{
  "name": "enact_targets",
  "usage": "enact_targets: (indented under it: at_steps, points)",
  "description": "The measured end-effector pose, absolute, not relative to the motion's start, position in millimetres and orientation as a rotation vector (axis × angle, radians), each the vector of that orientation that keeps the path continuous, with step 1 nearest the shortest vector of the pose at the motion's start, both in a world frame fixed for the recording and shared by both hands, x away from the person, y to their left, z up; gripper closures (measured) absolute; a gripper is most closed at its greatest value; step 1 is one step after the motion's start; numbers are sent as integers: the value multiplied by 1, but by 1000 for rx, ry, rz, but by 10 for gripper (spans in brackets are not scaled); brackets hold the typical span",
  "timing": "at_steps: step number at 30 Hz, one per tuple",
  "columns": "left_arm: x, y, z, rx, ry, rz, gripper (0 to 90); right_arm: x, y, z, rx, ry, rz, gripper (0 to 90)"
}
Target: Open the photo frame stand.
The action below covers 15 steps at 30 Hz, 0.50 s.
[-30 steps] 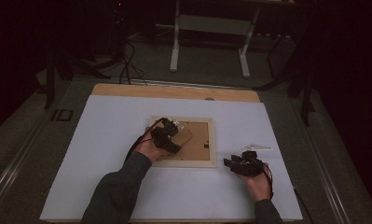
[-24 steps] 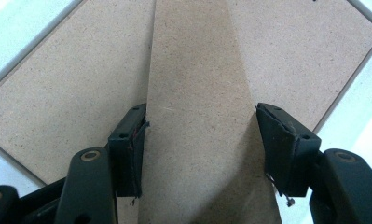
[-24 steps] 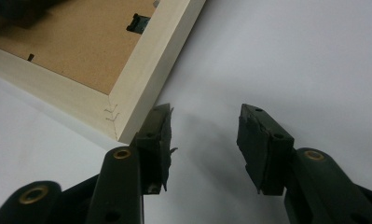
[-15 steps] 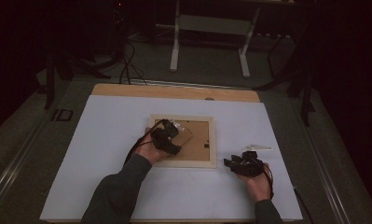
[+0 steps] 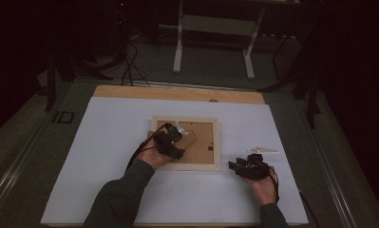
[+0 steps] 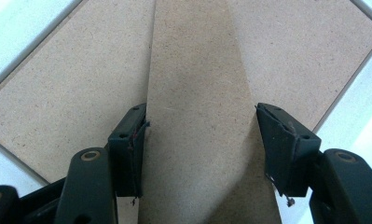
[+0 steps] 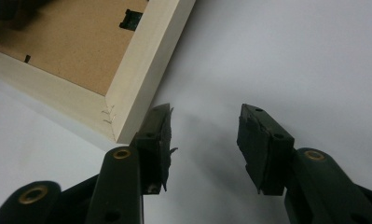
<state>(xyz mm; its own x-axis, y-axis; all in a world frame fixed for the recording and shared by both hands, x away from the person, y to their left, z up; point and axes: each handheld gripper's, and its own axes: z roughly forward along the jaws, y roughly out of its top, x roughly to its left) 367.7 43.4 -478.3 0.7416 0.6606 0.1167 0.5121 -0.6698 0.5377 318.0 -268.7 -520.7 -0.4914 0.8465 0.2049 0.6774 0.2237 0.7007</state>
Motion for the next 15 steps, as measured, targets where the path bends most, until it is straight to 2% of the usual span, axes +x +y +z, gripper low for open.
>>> enact_targets:
  at_steps: [15]
  points:
    - [358,42,-476,2446,872,491,397,319,-267,-522,1448,2280,1120,536]
